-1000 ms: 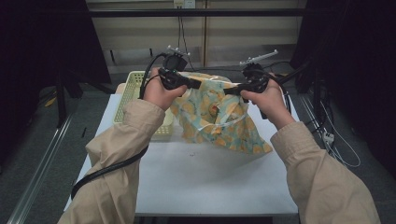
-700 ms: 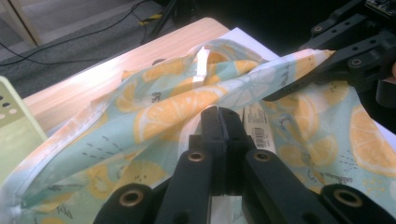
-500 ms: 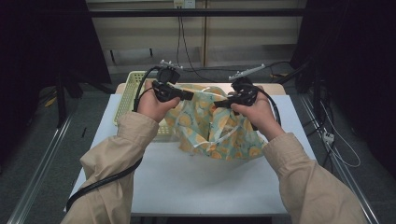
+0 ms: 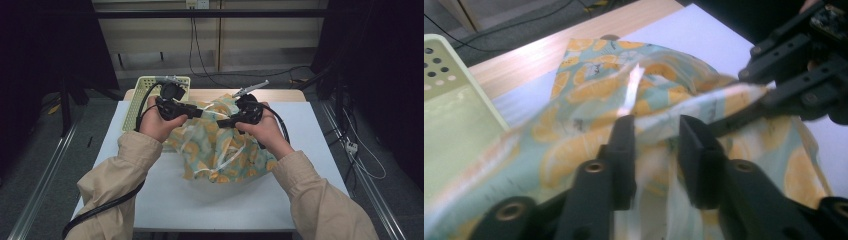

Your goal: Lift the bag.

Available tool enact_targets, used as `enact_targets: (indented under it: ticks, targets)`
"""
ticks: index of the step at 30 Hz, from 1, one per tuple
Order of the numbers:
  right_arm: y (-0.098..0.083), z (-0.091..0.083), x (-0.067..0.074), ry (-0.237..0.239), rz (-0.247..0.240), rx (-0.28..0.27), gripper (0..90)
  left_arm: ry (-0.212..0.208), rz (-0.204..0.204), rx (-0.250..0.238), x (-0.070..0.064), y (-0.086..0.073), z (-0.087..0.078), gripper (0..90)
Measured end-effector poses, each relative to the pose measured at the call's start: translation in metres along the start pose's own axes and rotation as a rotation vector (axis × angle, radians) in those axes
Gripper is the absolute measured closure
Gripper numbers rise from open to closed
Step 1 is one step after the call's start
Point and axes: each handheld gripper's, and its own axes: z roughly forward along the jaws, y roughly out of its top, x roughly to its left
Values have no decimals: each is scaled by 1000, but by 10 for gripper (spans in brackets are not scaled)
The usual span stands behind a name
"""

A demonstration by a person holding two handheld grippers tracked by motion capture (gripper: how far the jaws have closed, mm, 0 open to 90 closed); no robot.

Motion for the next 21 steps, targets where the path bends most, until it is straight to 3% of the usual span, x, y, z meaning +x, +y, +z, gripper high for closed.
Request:
enact_targets:
  ticks: [11, 17, 21]
  targets:
    - [0, -8, 10, 31, -13, -7, 682, 33, -24, -13, 3, 1, 7, 400]
    - [-1, -21, 9, 7, -7, -17, 507, 41, -8, -15, 5, 1, 6, 258]
    - [-1, -30, 8, -2, 5, -23, 422, 48, -1, -14, 6, 0, 7, 236]
